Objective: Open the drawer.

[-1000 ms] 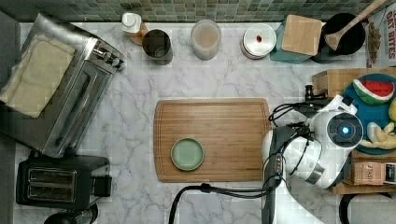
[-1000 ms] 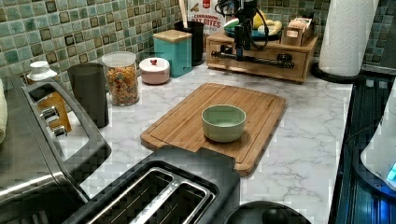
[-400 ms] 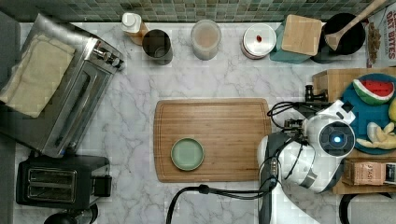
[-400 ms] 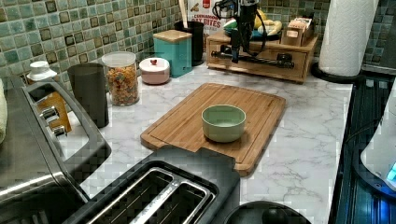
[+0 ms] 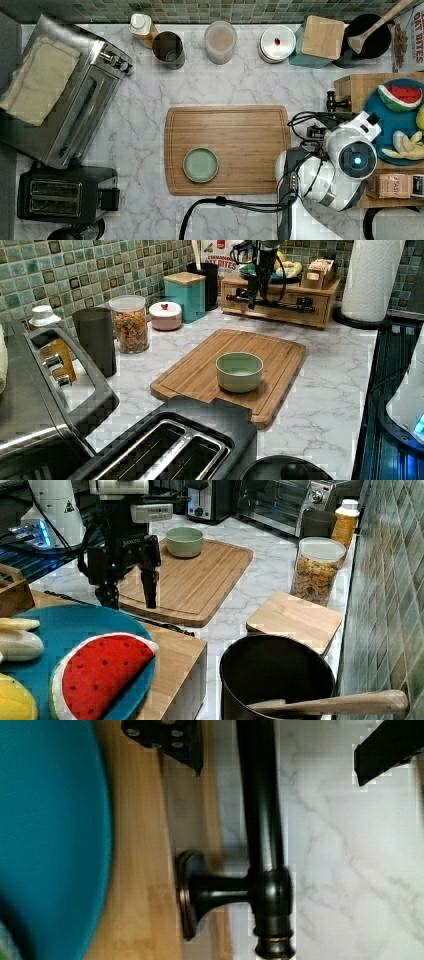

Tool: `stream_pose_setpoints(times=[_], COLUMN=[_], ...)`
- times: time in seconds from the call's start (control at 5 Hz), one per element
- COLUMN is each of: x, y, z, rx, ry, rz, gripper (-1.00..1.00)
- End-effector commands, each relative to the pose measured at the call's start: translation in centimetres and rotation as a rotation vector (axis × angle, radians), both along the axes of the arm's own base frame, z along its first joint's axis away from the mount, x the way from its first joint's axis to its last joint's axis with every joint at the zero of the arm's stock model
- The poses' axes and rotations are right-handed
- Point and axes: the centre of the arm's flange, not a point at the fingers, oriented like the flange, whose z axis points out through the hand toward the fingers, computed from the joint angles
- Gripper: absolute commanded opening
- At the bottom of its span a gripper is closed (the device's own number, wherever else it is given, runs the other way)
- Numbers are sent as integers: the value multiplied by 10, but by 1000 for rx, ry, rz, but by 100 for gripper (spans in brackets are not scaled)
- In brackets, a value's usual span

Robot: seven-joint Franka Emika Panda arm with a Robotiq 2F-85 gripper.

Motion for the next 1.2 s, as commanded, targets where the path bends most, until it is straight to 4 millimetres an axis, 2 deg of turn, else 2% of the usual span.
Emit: stream_pose_setpoints(times=[0.2, 0.4, 0.6, 0.8, 1.0, 1.2], x=[-17, -20, -17, -5, 9, 24], y=[-1, 9, 19, 44, 98, 165], z=[-51, -56, -37, -25, -32, -62], rx=[107, 122, 134, 208, 288, 315], ry=[63, 47, 107, 183, 206, 140], rz=[-91, -106, -87, -18, 8, 32], gripper=[100, 100, 100, 100, 100, 100])
